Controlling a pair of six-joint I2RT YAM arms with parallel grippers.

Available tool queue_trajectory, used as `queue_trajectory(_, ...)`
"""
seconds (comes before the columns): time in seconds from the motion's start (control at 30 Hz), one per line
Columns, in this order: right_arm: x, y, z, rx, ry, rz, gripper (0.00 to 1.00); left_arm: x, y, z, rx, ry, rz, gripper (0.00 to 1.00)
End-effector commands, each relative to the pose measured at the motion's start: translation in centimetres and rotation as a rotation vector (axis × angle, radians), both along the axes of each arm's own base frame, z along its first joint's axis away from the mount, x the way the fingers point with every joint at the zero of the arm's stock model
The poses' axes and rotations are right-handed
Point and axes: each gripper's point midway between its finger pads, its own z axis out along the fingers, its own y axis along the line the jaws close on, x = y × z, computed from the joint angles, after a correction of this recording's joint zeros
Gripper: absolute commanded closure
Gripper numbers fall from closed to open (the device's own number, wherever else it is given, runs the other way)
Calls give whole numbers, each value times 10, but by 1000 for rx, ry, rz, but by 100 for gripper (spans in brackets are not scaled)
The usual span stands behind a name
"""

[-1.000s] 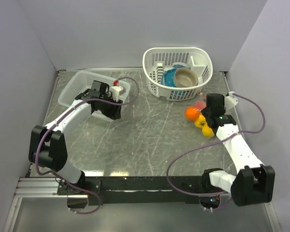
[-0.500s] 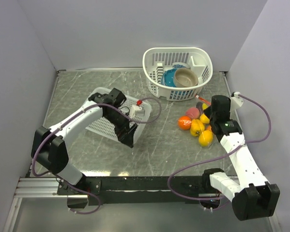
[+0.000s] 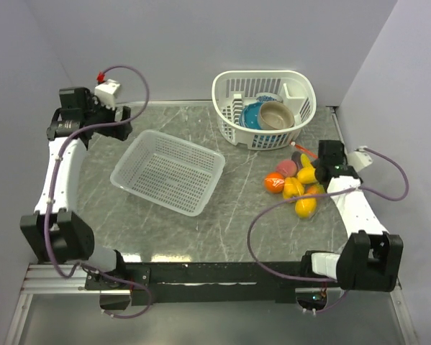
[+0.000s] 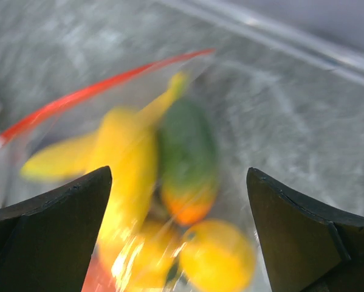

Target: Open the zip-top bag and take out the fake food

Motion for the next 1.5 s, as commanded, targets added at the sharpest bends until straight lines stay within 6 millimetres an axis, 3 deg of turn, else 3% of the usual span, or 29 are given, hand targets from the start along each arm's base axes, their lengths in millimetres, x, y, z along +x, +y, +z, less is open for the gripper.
queue_trajectory(0.0, -19, -46, 5, -18, 10, -184, 0, 19, 50, -78, 6, 150, 138, 1)
queue_trajectory(0.07, -27, -58, -12, 28, 5, -209, 0, 18, 45, -97, -41, 213, 106, 1)
queue_trajectory(0.13, -29, -61, -27, 66, -11, -201, 0, 18, 33, -102, -96, 228, 64, 1)
queue_trajectory(0.27, -11, -53, -62, 225, -14, -117, 0, 26, 25, -113, -136, 239, 33, 1)
queue_trajectory(0.43, 19, -48, -76, 296, -16, -34, 0, 30, 23, -147, -145, 307, 13, 1)
queue_trajectory(0.57, 29, -45, -89, 334, -23, -29, 0, 23, 10, -173, -130, 355, -19, 2)
queue_trajectory(0.7, 45, -33, -84, 389, -125, 20, 0, 8, -16, -198, -88, 412, -78, 2)
queue_trajectory(0.8, 53, -23, -69, 405, -250, 71, 8, -6, -35, -215, -49, 447, -124, 3)
queue_trajectory(0.9, 56, -11, -48, 418, -367, 131, 8, -18, -48, -222, -40, 471, -155, 3)
queue_trajectory(0.93, 57, -7, -37, 415, -409, 156, 7, -24, -60, -224, -33, 482, -185, 3)
queue_trajectory(1.0, 58, -5, -34, 416, -438, 167, 5, -29, -72, -224, -29, 493, -212, 3)
queue_trajectory(1.33, 68, -8, -59, 462, -351, 154, 6, -69, -112, -217, -59, 541, -345, 5)
queue_trajectory(1.47, 71, -10, -65, 467, -341, 147, 12, -91, -137, -214, -80, 572, -431, 5)
